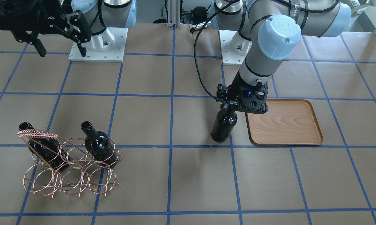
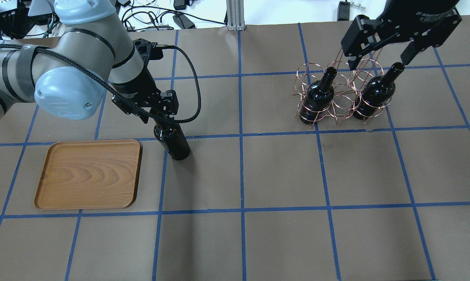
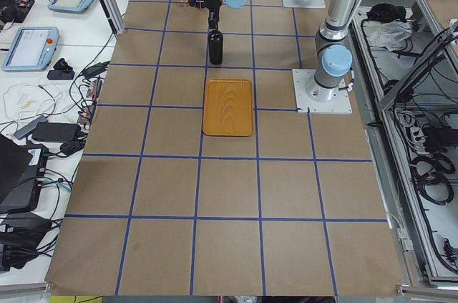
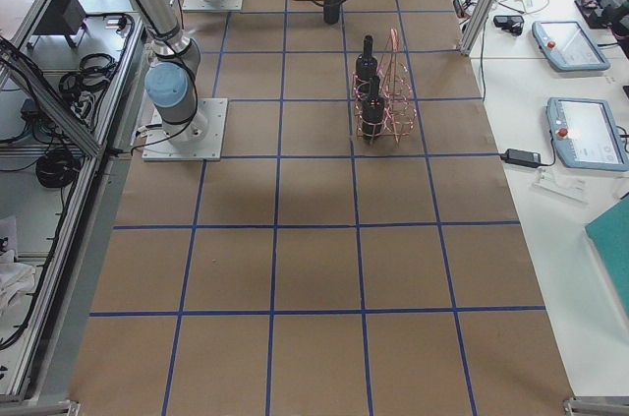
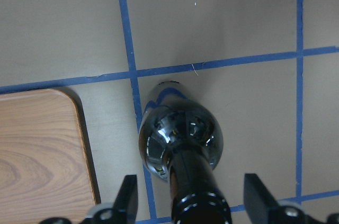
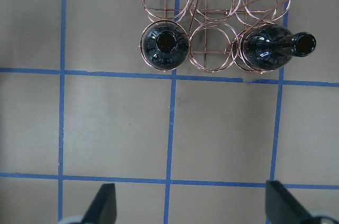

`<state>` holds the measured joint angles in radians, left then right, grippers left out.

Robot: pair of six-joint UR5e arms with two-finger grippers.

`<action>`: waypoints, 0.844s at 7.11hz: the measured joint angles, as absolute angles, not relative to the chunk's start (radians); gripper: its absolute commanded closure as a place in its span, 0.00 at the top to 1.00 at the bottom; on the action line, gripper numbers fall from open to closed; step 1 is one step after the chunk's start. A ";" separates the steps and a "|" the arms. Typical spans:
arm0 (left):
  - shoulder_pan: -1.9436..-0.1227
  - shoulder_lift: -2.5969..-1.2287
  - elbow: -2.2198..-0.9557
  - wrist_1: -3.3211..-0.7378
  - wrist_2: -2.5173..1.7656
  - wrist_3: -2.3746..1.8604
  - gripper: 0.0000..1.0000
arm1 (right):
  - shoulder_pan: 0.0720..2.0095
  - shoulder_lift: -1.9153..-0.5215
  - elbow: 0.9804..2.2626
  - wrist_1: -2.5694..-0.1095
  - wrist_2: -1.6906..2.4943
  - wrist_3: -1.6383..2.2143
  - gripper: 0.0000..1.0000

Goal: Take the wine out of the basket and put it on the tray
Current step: 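Lift the bottle with the left gripper and move it over the tray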

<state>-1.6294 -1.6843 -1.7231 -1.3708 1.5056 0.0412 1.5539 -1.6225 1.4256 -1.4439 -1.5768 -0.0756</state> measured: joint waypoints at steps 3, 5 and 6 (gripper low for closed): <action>-1.629 -1.686 -1.728 -1.382 1.496 0.036 0.00 | 1.554 -1.623 1.426 -1.443 -1.575 -0.077 1.00; -1.629 -1.686 -1.722 -1.382 1.496 0.037 0.00 | 1.554 -1.622 1.426 -1.444 -1.575 -0.077 1.00; -1.629 -1.685 -1.718 -1.382 1.500 0.041 0.00 | 1.554 -1.623 1.426 -1.444 -1.574 -0.077 1.00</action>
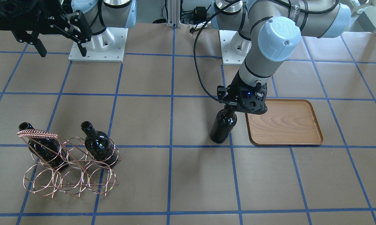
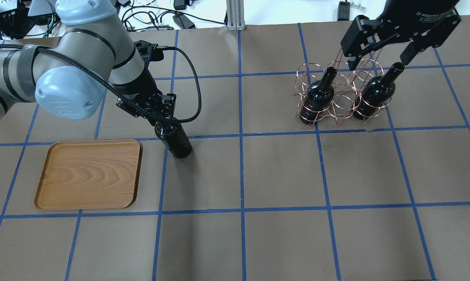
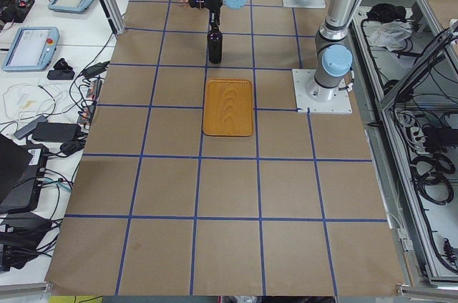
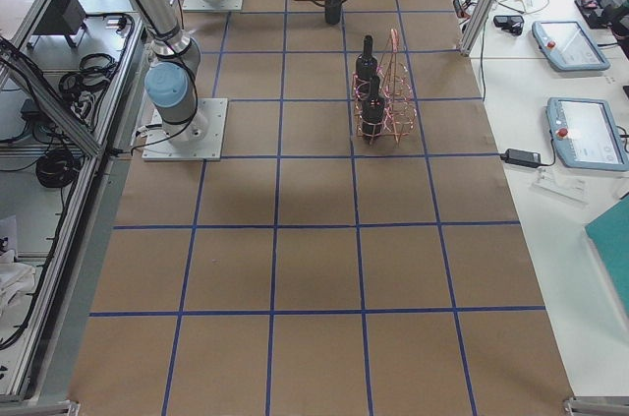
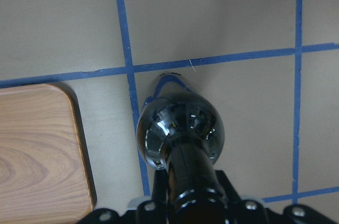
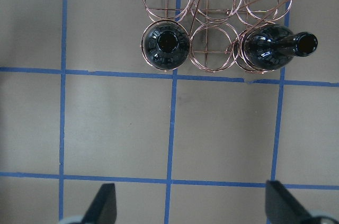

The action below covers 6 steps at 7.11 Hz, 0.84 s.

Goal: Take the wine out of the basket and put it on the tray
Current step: 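Lift the bottle with the left gripper and move it over the tray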

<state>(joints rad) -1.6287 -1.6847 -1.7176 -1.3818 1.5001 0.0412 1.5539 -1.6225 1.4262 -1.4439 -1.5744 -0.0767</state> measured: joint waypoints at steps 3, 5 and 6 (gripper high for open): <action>-1.604 -1.680 -1.669 -1.412 1.550 0.066 0.00 | 1.554 -1.623 1.427 -1.444 -1.576 -0.077 1.00; -1.523 -1.671 -1.624 -1.480 1.557 0.141 0.00 | 1.554 -1.625 1.427 -1.443 -1.579 -0.077 1.00; -1.465 -1.663 -1.611 -1.524 1.557 0.197 0.00 | 1.554 -1.625 1.427 -1.442 -1.580 -0.077 1.00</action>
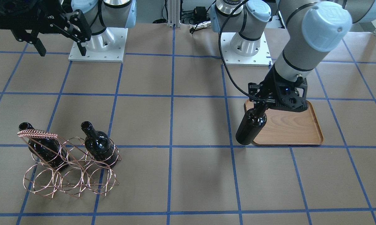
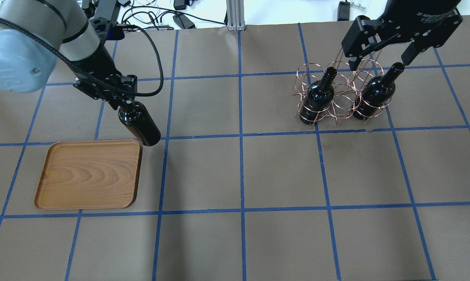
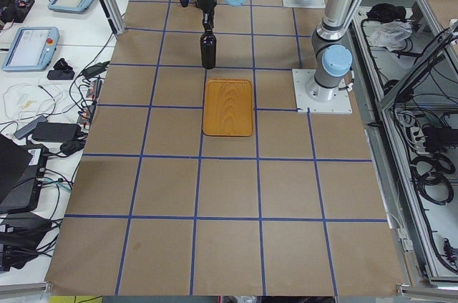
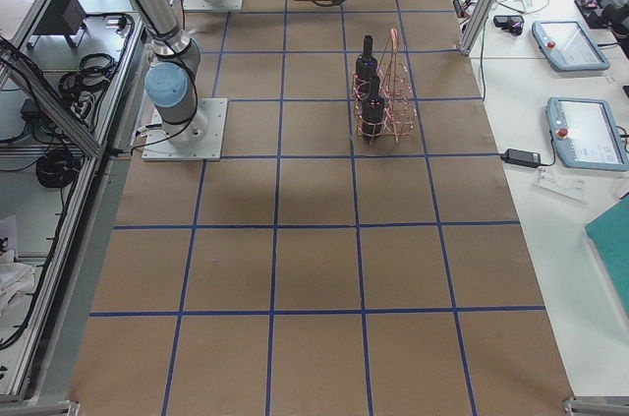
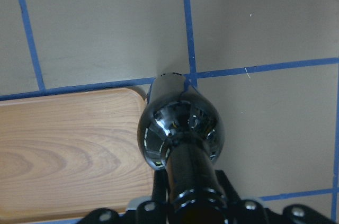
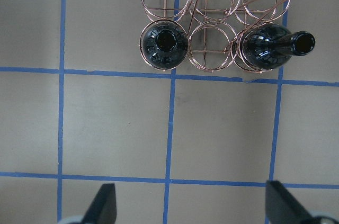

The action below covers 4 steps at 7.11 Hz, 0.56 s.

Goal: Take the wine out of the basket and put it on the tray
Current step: 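Lift the bottle with the left gripper and move it over the tray, then lower the bottle and lay it down on the wooden tray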

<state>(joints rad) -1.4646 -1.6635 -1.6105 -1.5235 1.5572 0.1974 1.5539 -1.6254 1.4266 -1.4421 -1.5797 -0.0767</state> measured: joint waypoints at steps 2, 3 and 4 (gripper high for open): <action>-1.353 -1.650 -1.605 -1.610 1.562 0.315 0.00 | 1.554 -1.626 1.427 -1.442 -1.580 -0.076 1.00; -1.311 -1.643 -1.609 -1.633 1.568 0.373 0.00 | 1.554 -1.626 1.427 -1.442 -1.581 -0.075 1.00; -1.273 -1.638 -1.617 -1.645 1.572 0.430 0.00 | 1.554 -1.626 1.427 -1.442 -1.581 -0.076 1.00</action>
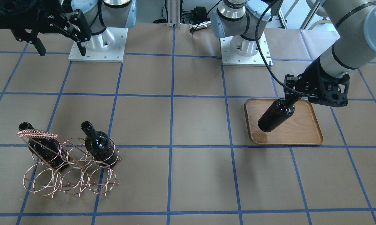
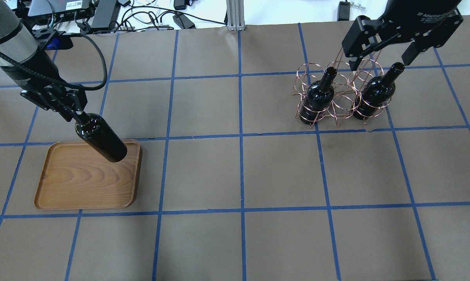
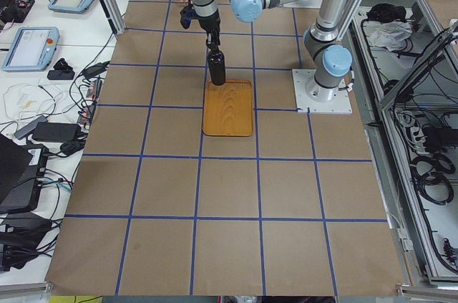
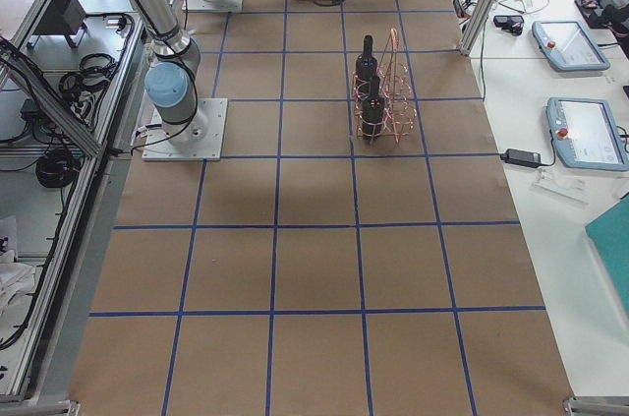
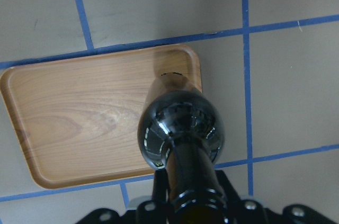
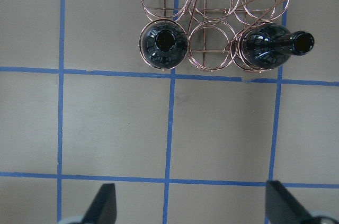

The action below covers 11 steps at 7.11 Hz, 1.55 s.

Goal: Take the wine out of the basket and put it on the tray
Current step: 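Lower the bottle and lay it down on the wooden tray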

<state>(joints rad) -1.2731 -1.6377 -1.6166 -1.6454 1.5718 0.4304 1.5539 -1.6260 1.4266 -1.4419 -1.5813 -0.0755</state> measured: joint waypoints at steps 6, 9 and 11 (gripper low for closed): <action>-1.107 -1.630 -1.701 -1.608 1.679 0.534 0.00 | 1.554 -1.626 1.428 -1.441 -1.582 -0.075 1.00; -1.104 -1.643 -1.710 -1.586 1.681 0.529 0.00 | 1.555 -1.626 1.428 -1.440 -1.596 -0.075 1.00; -1.105 -1.652 -1.709 -1.584 1.682 0.528 0.00 | 1.555 -1.626 1.428 -1.440 -1.598 -0.075 1.00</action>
<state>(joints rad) -1.1048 -1.6521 -1.7086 -1.5844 1.6822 0.5278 1.5554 -1.6260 1.4281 -1.4404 -1.5977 -0.0752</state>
